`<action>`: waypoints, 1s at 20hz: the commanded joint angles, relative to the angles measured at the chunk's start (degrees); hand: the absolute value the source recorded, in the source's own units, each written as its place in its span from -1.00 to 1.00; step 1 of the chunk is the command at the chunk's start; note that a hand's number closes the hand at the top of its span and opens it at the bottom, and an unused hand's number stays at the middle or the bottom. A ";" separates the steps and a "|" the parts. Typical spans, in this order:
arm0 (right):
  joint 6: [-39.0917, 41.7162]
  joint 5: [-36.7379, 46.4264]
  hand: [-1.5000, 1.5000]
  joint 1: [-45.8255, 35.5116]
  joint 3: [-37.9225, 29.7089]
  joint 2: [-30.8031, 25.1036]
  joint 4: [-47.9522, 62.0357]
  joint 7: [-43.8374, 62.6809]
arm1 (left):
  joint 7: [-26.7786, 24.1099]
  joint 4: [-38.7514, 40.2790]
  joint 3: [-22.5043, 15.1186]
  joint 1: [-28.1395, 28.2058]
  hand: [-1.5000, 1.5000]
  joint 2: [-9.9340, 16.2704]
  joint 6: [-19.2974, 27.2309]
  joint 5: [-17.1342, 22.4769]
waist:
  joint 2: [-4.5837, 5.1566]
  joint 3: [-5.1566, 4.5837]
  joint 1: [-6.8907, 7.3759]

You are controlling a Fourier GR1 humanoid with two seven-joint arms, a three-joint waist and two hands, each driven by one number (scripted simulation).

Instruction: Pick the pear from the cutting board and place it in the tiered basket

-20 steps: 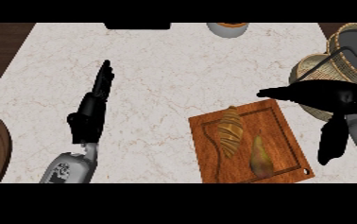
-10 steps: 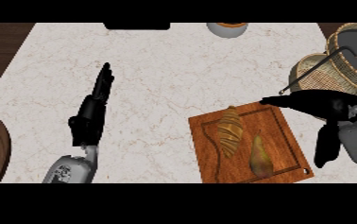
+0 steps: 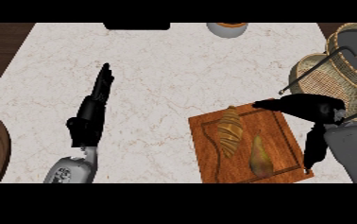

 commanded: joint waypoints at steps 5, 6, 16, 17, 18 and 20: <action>0.00 3.45 -1.00 0.84 1.49 4.78 2.52 -0.14 | 0.78 -0.92 2.24 -0.20 0.00 0.59 -2.46 -0.40 | 0.01 0.00 0.02; 2.26 2.64 -1.00 0.66 0.18 5.36 0.79 1.38 | -1.27 1.32 1.00 -0.41 0.00 -1.87 -1.64 -1.18 | -0.01 -0.02 -0.13; -5.94 11.16 -1.00 2.91 5.37 7.95 7.13 -3.71 | 2.05 -2.32 1.76 0.62 0.00 -2.34 -2.09 -3.08 | 0.04 0.02 0.20; -1.20 9.22 -1.00 -0.56 1.30 7.52 7.63 -4.25 | 1.64 -2.38 1.46 0.95 0.00 -3.56 -1.85 -3.55 | 0.00 0.00 0.07; 0.91 8.67 -1.00 3.18 0.38 4.82 2.36 -3.89 | -3.74 2.62 4.29 0.30 0.00 -2.35 -3.46 -1.94 | -0.02 -0.02 -0.20; -2.62 10.53 -1.00 3.65 2.72 9.14 4.22 -2.19 | 1.36 1.18 6.32 -2.76 0.00 -0.41 -5.26 -0.93 | 0.00 -0.01 -0.13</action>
